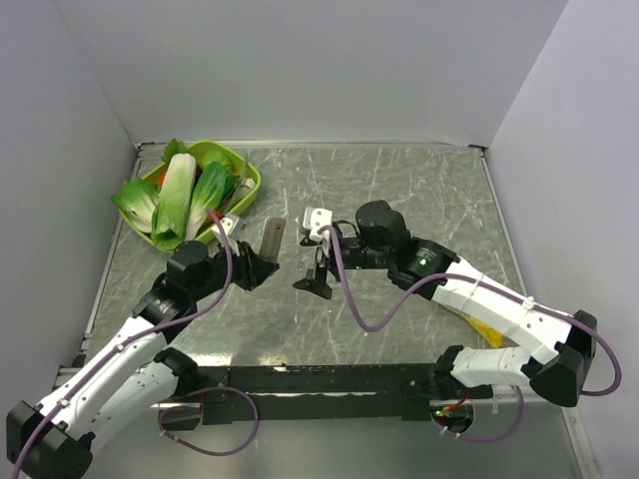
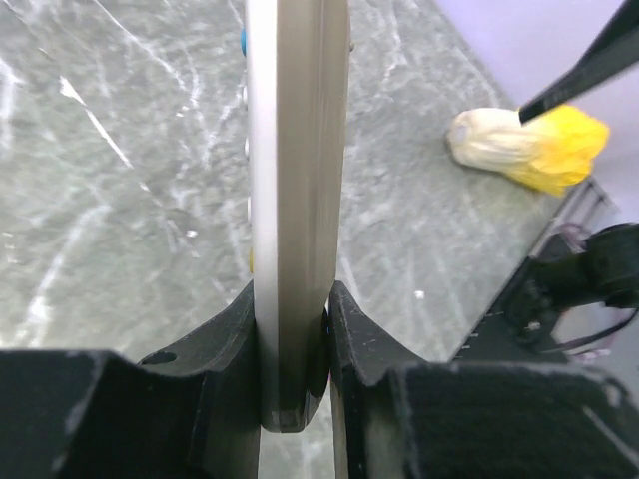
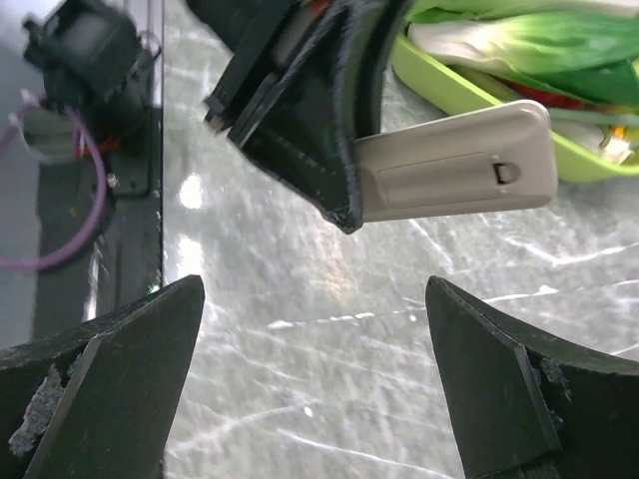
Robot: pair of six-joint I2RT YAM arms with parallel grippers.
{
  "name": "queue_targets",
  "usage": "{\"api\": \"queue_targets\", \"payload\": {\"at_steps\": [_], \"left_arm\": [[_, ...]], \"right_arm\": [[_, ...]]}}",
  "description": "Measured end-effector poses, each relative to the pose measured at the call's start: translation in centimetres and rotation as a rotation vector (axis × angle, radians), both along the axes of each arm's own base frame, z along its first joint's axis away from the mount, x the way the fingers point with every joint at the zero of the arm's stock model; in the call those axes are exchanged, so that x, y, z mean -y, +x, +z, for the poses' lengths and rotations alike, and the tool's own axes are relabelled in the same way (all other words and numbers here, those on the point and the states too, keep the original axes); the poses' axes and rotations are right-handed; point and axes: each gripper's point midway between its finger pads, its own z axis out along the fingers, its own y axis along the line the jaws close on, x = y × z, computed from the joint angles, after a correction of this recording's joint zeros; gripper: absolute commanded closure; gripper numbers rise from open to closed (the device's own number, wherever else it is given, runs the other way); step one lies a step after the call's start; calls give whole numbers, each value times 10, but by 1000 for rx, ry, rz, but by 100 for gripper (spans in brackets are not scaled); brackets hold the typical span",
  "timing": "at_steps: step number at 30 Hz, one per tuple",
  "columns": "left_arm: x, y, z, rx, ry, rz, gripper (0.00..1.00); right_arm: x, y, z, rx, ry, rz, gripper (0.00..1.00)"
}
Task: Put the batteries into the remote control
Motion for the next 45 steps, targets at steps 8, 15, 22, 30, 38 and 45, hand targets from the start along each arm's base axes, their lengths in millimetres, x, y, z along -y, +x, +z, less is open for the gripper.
{"api": "queue_targets", "payload": {"at_steps": [8,15,22,30,38,45], "left_arm": [[-7,-3,19,146,18,-8,98],[-9,-3,29,222,-5,-10,98],[-11,-2,28,223,-25,16,98],[-12,-1,36,246,-46,31,98],[-12,-1,38,236,-60,34,98],[-13,1,37,231,-62,51,98]], "right_arm": [[-14,24,21,-205,173,-232,1],[-21,60,20,-555,323,-587,12],[-20,82,49,-738,584,-750,13],[-19,91,47,-844,691,-819,20],[-27,93,41,-892,703,-814,25],[-34,89,46,-917,713,-769,27]]}}
